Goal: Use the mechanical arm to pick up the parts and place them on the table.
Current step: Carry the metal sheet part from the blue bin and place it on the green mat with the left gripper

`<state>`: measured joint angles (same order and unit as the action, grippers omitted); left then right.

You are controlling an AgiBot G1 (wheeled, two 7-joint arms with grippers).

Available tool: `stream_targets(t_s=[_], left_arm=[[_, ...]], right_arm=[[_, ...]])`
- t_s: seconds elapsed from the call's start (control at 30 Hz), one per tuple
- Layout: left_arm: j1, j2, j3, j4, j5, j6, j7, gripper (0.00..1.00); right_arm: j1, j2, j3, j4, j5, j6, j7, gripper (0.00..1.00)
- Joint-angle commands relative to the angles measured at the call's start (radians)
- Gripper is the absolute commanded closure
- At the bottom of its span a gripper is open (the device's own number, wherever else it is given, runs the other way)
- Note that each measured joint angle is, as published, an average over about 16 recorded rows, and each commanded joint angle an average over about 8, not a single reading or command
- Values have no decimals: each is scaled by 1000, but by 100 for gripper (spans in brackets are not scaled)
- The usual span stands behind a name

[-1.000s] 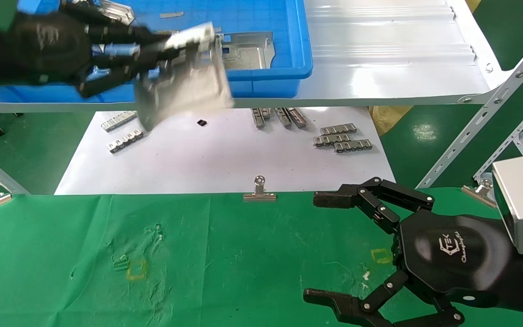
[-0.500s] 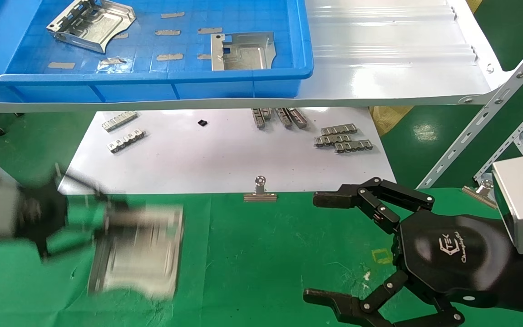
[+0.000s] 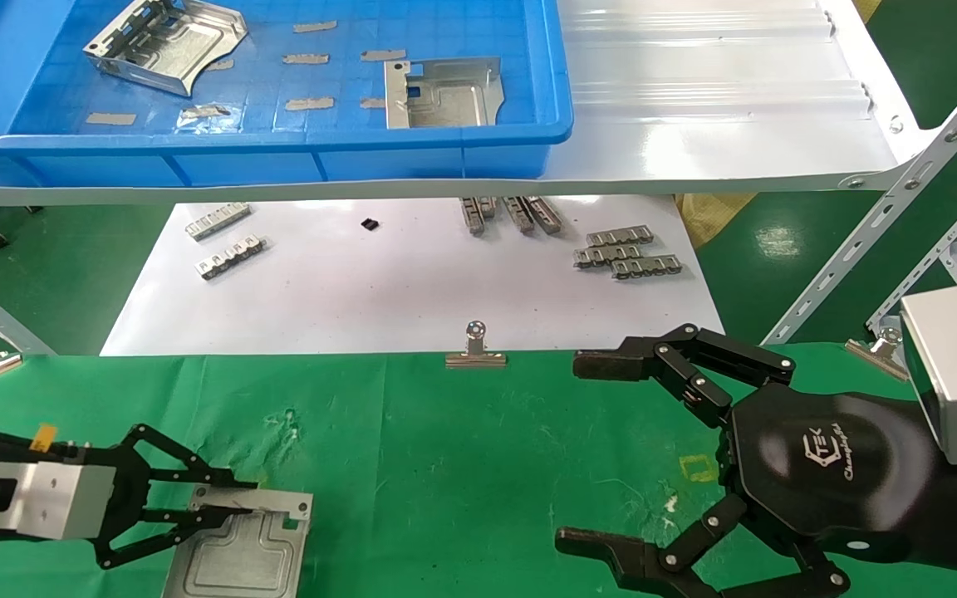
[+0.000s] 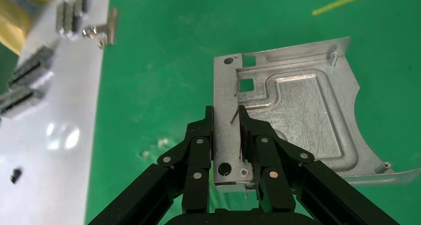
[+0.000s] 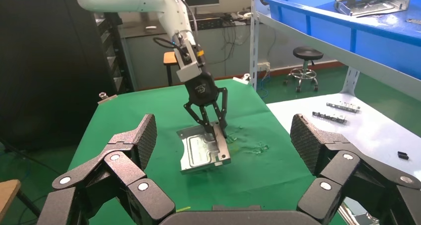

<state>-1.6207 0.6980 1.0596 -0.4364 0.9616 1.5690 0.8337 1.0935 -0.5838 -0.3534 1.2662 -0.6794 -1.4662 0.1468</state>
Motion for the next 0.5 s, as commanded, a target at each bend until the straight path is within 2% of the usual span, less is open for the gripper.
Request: stream_targets(t_s=[0.03,0.2,0.3,0.43,0.5], left_arm=[[3,10,7,35,1,-4,21,100],[-13,45,11,111,5,-12,63,100],[-18,68,14,154,8,-20,88,94],[-27,95,12,209,8,-40,120,94],[-32,106,12,233,10,-48,137,84]], right_arm=[[0,0,0,0,0,0,0,0],[0,0,0,0,0,0,0,0],[0,0,0,0,0,0,0,0],[0,0,0,0,0,0,0,0],[0,0,0,0,0,0,0,0]])
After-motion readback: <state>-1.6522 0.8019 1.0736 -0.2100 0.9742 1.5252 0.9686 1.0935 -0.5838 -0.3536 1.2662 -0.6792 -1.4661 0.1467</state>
